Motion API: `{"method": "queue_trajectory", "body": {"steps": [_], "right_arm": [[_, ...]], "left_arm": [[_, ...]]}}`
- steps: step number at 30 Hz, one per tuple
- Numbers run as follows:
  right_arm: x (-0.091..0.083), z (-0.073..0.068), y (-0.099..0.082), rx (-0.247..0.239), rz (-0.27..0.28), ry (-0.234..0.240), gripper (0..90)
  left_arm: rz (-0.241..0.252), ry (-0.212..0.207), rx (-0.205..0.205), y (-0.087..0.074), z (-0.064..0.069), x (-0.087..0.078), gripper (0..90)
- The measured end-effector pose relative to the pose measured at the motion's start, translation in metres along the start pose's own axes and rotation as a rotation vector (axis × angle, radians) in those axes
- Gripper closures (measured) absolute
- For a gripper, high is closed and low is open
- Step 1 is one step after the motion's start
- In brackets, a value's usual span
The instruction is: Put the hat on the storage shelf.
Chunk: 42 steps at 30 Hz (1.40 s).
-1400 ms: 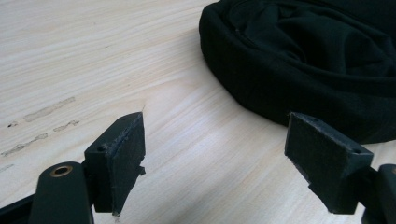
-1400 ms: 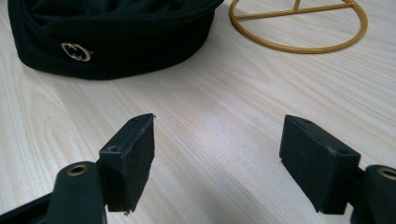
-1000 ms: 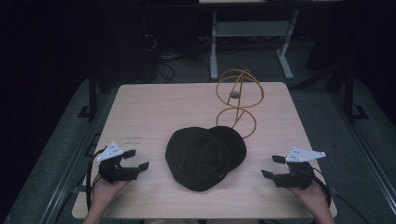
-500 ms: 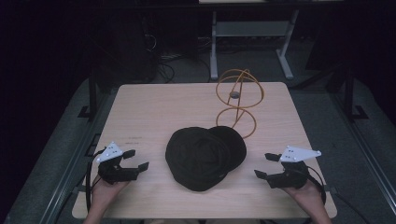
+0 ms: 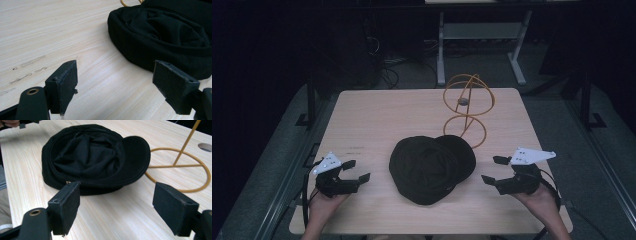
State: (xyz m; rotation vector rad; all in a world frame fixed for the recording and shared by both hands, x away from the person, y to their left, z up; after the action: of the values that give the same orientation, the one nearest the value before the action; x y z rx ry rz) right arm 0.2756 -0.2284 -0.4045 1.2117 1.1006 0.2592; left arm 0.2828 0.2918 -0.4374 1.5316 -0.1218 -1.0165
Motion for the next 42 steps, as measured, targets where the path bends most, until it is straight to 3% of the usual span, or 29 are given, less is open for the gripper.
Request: {"method": "queue_trajectory", "body": {"steps": [7,19,42], "right_arm": [[0.006,-0.001,0.016,-0.015,-0.014,0.021,20.5],[0.027,-0.016,0.04,-0.079,-0.051,0.081,20.1],[0.068,-0.045,0.061,-0.149,-0.102,0.167,20.7]], "left_arm": [[-0.001,-0.004,0.004,0.0,-0.001,0.0,19.9],[-0.005,-0.003,0.004,0.0,-0.001,0.0,19.9],[-0.007,0.0,-0.003,-0.002,-0.003,0.001,19.9]]}}
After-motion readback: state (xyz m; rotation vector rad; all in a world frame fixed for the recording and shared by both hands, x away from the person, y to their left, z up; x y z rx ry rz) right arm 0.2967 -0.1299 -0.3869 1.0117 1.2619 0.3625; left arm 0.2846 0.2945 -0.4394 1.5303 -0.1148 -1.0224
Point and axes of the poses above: each handheld gripper's, and its own axes: x roughly forward along the jaws, y roughly out of its top, z roughly to its right, the point moved 1 cm from there along x, roughly forward along the jaws
